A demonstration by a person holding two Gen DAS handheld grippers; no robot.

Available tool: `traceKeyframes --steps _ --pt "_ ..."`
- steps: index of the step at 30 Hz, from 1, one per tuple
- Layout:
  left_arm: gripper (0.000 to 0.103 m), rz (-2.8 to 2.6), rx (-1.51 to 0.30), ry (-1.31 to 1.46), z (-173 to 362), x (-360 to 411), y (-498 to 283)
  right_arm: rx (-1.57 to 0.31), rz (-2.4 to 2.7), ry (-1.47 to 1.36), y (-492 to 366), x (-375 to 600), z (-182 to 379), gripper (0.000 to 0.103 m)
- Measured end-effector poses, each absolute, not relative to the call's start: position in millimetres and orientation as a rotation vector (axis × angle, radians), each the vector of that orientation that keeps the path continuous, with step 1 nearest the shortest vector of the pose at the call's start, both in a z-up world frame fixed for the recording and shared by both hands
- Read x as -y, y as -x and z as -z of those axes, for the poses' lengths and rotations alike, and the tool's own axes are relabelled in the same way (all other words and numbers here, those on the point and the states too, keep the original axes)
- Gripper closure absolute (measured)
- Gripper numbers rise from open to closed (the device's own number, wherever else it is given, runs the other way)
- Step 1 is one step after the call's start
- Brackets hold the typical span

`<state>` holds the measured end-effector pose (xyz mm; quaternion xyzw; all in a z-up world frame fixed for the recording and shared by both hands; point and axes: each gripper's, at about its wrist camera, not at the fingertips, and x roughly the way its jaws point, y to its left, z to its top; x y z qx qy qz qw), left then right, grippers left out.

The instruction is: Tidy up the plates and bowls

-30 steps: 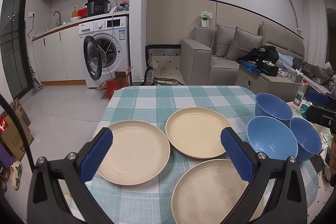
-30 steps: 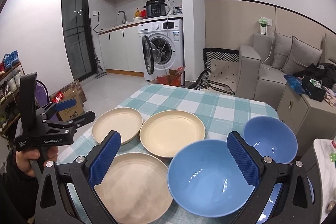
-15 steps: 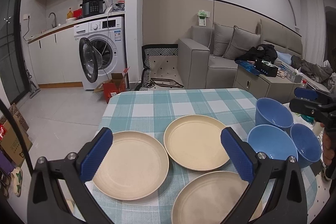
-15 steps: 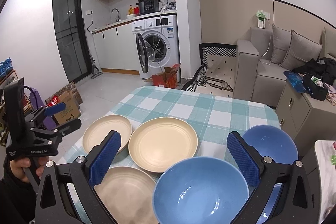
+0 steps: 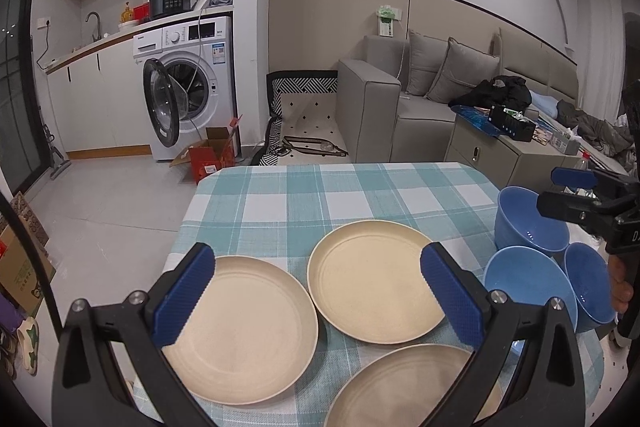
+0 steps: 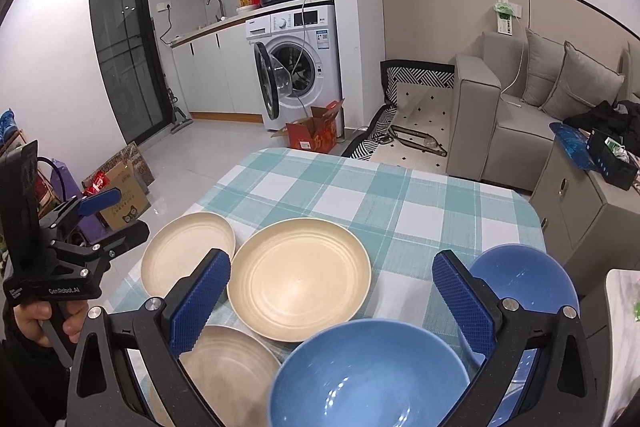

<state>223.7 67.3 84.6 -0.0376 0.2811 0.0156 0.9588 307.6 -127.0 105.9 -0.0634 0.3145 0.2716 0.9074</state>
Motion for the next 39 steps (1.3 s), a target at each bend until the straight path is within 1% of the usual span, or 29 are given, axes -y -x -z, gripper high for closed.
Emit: traceKeyframes --steps 8,23,32,34,39 --pt "0.0 -0.034 -0.613 0.08 -73.0 -67.4 -247.8 -0.707 -0.54 0.148 -338.5 124.1 -101.6 0.0" --pt "0.001 -0.016 -0.716 0.044 -38.6 -61.1 -289.4 -0.84 -0.551 0.181 -386.1 103.6 -66.9 0.0" --pt "0.009 -0.003 -0.78 0.023 -17.7 -61.5 -305.9 -0.924 -0.539 0.189 -408.9 88.2 -43.3 0.0" --pt "0.013 0.004 -0.798 0.023 -13.1 -61.3 -310.6 -0.946 -0.53 0.185 -414.7 88.3 -37.2 0.0" --pt "0.015 0.016 -0.827 0.024 -3.4 -60.4 -318.3 -0.987 -0.527 0.183 -424.0 88.6 -26.0 0.0"
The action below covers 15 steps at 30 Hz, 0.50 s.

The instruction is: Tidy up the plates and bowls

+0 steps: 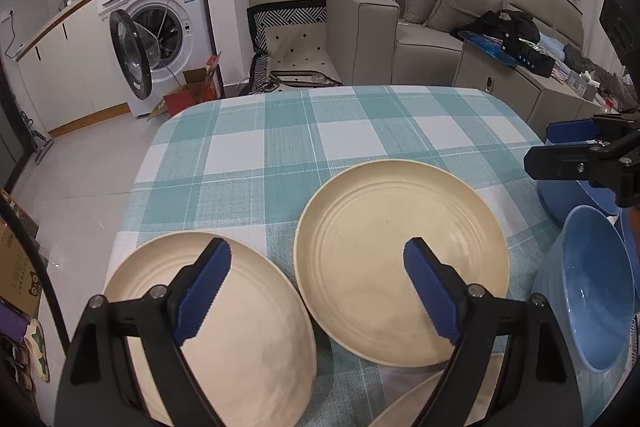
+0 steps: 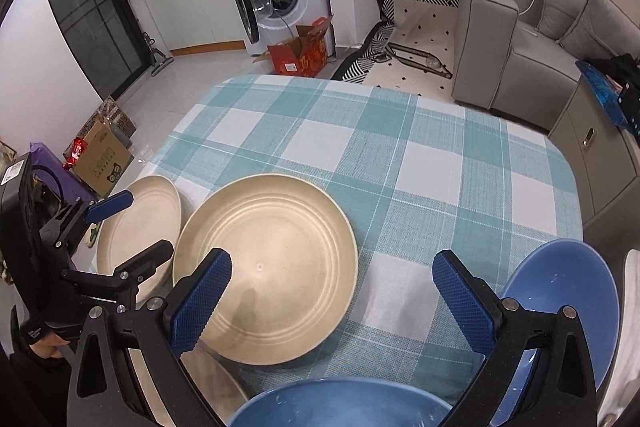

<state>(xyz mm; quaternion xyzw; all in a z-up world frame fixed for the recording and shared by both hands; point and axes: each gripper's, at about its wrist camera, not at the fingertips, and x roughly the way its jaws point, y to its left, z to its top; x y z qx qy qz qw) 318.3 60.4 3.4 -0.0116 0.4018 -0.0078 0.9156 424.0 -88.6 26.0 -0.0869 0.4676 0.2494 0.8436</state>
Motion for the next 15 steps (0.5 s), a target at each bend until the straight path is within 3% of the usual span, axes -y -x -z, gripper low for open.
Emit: traceKeyframes --steps 15 --pt "0.025 0.033 -0.911 0.014 20.8 -57.1 -342.8 -1.153 -0.511 0.246 -442.6 71.0 18.6 0.008"
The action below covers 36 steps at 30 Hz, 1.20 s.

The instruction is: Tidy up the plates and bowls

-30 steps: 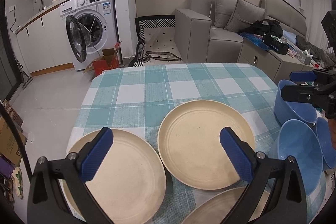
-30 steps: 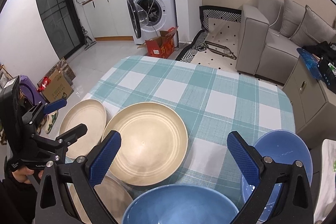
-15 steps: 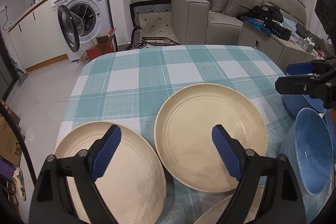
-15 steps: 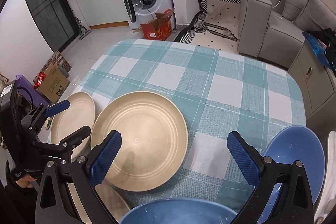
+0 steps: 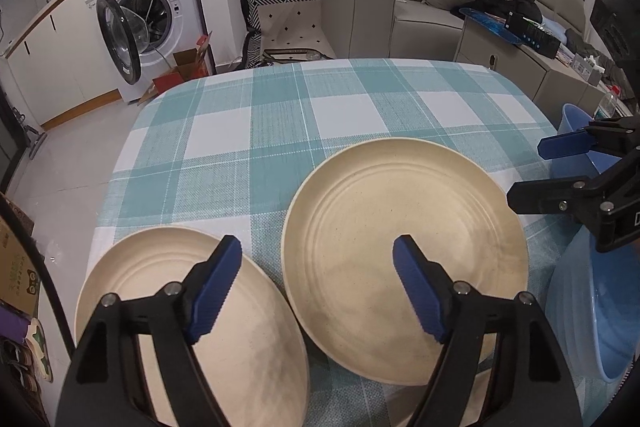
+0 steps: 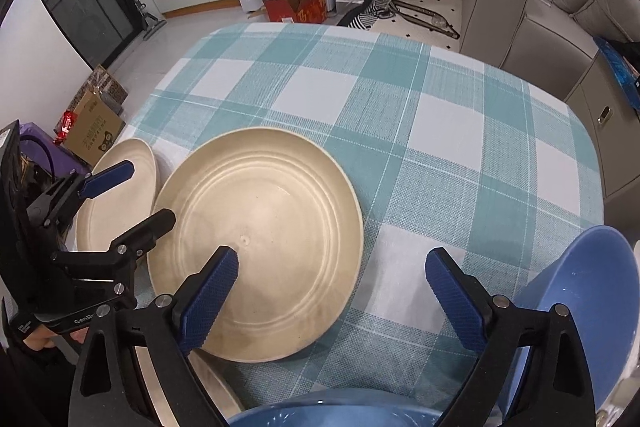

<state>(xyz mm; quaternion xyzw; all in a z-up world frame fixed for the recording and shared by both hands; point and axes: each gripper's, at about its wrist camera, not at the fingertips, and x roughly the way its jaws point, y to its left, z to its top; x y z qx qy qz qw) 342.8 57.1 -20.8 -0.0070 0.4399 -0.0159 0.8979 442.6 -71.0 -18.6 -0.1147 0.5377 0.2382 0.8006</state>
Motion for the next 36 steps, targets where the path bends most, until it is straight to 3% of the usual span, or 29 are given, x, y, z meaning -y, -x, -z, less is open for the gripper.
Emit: traceKeyframes --steps 12,19,22,29,36 --pt "0.027 0.053 -0.947 0.018 32.4 -58.1 -347.4 -1.246 -0.505 0.254 -458.4 68.0 36.2 0.017" --pt "0.042 0.061 -0.968 0.014 36.7 -59.0 -350.6 -1.257 -0.508 0.303 -462.9 58.3 41.5 0.021" --pt "0.049 0.07 -0.975 0.016 38.5 -58.6 -350.9 -1.28 -0.509 0.313 -464.2 56.2 47.9 0.028" --pt "0.058 0.101 -0.972 0.033 36.4 -61.9 -347.8 -1.329 -0.533 0.307 -463.3 54.6 57.9 0.038" --pt "0.065 0.144 -0.984 0.06 34.0 -65.3 -347.4 -1.332 -0.544 0.3 -462.9 52.4 56.3 0.039"
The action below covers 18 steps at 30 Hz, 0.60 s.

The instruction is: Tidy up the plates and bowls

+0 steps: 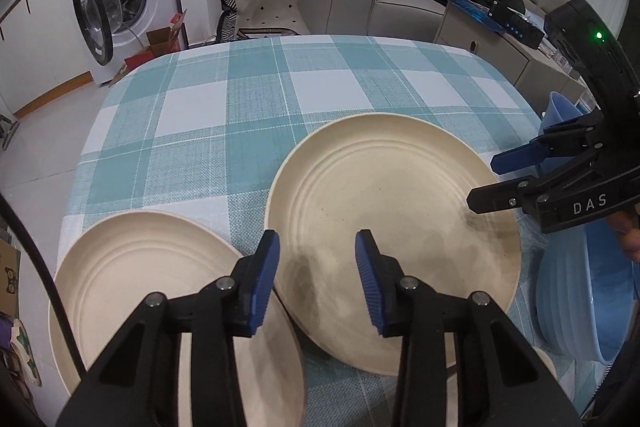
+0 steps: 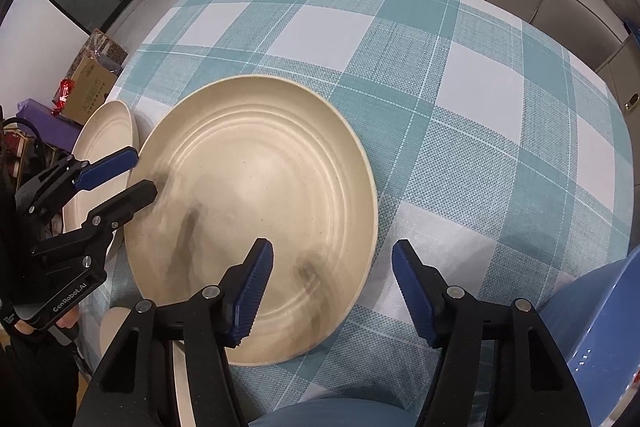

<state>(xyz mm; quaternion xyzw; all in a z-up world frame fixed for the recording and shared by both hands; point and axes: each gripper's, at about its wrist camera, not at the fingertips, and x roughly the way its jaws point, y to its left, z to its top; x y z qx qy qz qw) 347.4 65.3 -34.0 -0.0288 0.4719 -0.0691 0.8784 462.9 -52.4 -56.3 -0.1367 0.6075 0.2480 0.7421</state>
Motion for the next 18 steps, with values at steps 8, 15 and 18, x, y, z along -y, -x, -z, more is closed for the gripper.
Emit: traceKeyframes --steps 8,15,18 --pt "0.065 0.11 -0.981 0.03 34.3 -65.7 -351.7 -1.338 -0.542 0.303 -463.7 48.9 60.9 0.039" --pt "0.065 0.095 -0.994 -0.004 37.6 -64.4 -357.4 -1.354 -0.537 0.31 -464.9 48.5 66.8 0.039" --pt "0.065 0.095 -0.997 -0.007 38.0 -64.2 -357.3 -1.364 -0.533 0.314 -465.7 46.4 71.2 0.042"
